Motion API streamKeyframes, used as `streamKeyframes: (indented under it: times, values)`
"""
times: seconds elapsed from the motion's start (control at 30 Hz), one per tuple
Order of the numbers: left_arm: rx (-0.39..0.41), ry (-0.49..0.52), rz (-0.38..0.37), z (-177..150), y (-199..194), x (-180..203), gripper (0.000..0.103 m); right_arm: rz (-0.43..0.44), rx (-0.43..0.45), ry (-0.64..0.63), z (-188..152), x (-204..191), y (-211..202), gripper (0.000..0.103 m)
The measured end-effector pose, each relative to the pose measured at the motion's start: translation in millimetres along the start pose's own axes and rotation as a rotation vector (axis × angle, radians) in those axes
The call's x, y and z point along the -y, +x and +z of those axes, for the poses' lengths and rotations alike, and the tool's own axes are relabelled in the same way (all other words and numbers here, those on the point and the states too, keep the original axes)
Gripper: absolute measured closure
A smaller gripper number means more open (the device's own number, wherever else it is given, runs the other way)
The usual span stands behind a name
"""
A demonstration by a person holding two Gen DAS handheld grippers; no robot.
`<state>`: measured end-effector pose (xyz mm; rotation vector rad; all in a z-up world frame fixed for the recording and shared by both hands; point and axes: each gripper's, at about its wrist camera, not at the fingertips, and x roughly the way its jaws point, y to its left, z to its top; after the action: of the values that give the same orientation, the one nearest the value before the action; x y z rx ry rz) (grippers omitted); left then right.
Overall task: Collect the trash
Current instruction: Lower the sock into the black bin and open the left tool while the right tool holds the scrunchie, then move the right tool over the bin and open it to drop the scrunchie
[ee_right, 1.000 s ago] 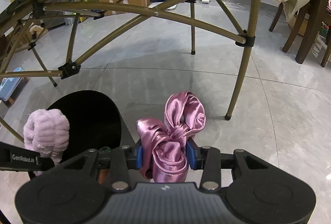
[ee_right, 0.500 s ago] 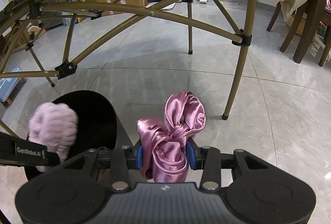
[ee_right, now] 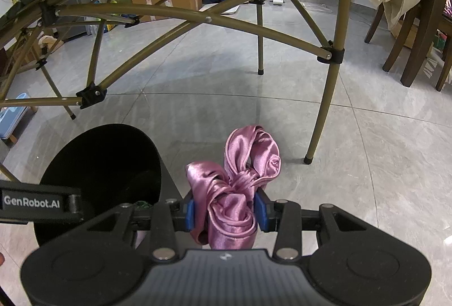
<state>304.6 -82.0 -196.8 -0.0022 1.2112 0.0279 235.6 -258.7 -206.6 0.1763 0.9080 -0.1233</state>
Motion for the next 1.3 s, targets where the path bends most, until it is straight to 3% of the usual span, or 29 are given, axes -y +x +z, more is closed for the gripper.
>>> streamKeyframes:
  times: [0.43, 0.57, 0.9, 1.3]
  values:
    - [0.054, 0.021, 0.021, 4, -15, -15, 0.0, 0.004, -0.017, 0.001, 2, -3, -2, 0.063]
    - [0.092, 0.025, 0.063, 3, -22, -25, 0.0, 0.016, -0.015, 0.0, 4, -6, -6, 0.063]
    - [0.144, 0.009, 0.094, 2, -39, -57, 0.0, 0.058, -0.021, -0.028, 6, -28, -17, 0.063]
    - [0.15, -0.038, 0.126, -4, -46, -96, 0.0, 0.103, -0.03, -0.083, 8, -64, -25, 0.063]
